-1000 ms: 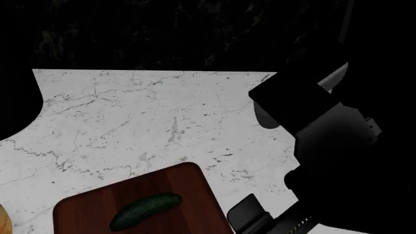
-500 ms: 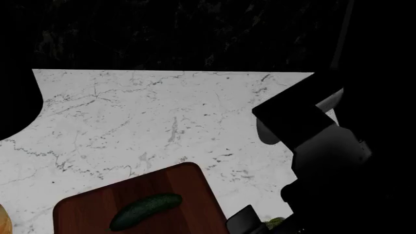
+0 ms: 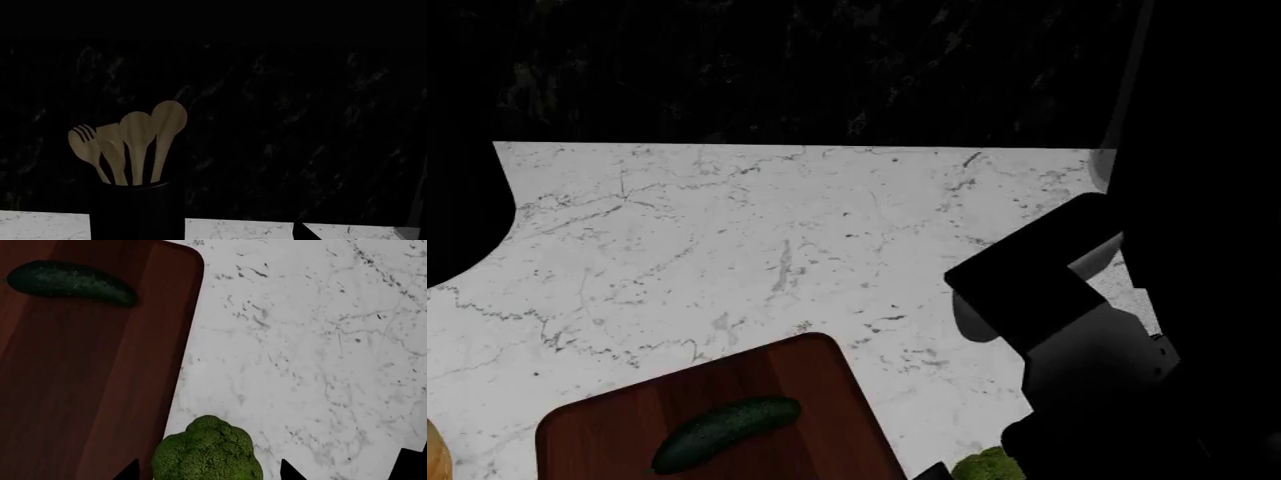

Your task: Clear the non-vegetable object off the cutting board and place the vegetables onto it.

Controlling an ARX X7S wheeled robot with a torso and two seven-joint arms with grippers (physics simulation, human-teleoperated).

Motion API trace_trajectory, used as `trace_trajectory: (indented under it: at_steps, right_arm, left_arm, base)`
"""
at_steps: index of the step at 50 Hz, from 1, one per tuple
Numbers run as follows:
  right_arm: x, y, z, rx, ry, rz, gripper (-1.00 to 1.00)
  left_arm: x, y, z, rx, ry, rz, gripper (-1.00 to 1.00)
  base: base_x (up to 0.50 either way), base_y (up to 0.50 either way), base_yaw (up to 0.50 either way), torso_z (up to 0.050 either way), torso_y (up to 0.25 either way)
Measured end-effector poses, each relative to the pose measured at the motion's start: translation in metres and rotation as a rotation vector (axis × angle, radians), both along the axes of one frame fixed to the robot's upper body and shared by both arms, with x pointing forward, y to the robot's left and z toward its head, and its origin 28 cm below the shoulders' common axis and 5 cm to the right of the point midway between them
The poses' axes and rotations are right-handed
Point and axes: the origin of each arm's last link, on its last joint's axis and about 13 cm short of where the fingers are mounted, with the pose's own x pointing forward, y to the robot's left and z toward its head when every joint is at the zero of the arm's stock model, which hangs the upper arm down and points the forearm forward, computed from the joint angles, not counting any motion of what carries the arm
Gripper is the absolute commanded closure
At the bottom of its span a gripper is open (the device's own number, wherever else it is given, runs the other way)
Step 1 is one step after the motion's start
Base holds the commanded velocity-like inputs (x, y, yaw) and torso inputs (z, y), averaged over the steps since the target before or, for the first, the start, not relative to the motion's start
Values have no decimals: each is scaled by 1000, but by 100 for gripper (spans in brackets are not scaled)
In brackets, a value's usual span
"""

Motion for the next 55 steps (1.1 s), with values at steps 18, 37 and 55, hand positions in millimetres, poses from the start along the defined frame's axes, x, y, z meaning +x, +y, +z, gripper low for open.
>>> trace_trajectory:
  at_steps: [18,37,55]
  right_arm:
    - [0,-1,-10,-16,26,3,-100]
    - [-1,-3,-16,-30,37,-4,100]
    - [-5,-4,2,-52,8,-5,100]
  left_arm:
    - [0,-1,1,3,-2,1,-100]
    - [0,-1,1,4,-4,1,-100]
    - [-1,-2,1,13,-9,-6,-100]
  base:
    - [0,0,0,0,0]
    - [0,0,0,0,0]
    - [0,0,0,0,0]
